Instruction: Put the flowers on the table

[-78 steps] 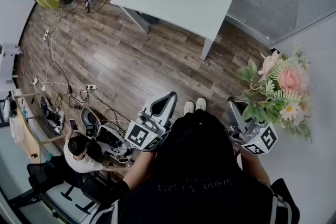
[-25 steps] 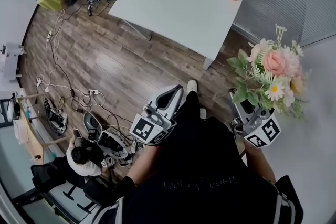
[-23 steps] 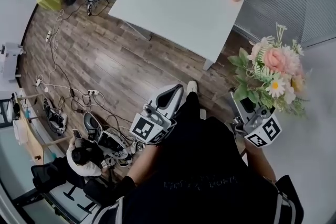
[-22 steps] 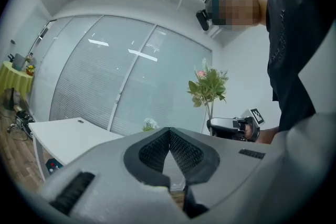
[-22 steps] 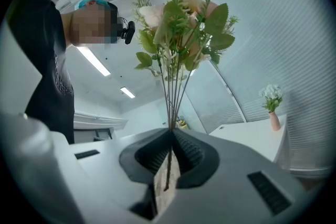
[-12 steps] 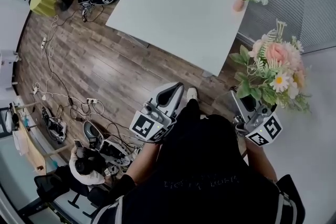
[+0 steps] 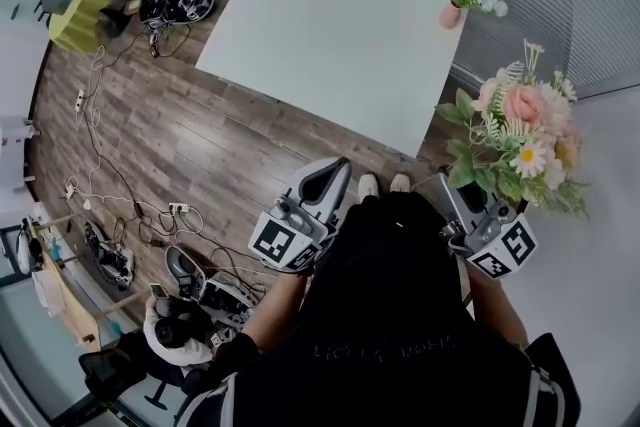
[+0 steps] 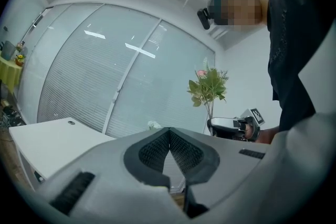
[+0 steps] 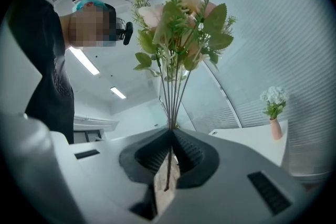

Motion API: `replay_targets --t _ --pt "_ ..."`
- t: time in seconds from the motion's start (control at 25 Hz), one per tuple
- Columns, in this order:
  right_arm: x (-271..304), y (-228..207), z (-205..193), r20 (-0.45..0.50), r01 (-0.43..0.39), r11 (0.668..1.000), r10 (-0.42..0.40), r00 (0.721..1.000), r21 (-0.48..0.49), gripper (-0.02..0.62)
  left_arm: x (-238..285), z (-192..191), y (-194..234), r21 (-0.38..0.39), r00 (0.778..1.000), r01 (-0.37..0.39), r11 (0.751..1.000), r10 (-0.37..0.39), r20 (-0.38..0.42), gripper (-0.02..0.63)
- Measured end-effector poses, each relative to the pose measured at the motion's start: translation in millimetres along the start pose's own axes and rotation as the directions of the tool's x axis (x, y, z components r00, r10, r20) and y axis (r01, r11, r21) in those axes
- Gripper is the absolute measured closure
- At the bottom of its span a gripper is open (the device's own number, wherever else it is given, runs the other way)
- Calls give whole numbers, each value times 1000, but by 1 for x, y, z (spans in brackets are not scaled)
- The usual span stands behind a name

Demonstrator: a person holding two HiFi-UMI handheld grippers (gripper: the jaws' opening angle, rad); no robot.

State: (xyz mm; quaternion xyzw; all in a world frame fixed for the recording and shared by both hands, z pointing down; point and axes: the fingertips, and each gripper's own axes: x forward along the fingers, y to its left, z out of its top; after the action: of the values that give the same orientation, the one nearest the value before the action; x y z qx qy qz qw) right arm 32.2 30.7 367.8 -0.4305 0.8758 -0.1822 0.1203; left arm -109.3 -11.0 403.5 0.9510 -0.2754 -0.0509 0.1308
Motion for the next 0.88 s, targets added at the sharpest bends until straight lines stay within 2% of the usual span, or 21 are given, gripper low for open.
replay_targets --t 0.24,0.48,0.76,0.88 --pt "2 -17 8 -14 2 1000 -2 1000 10 554 20 2 0 -10 1000 2 1000 -2 -10 588" --pt "5 -53 2 -54 5 1000 -4 999 8 554 50 -2 4 -4 1000 -22 1000 22 -15 588" --pt "10 -80 7 -68 -59 998 61 996 18 554 77 4 0 25 998 -66 997 66 -7 588" --pt "9 -85 7 -94 -85 996 87 992 23 554 85 15 -8 41 996 -78 996 77 33 588"
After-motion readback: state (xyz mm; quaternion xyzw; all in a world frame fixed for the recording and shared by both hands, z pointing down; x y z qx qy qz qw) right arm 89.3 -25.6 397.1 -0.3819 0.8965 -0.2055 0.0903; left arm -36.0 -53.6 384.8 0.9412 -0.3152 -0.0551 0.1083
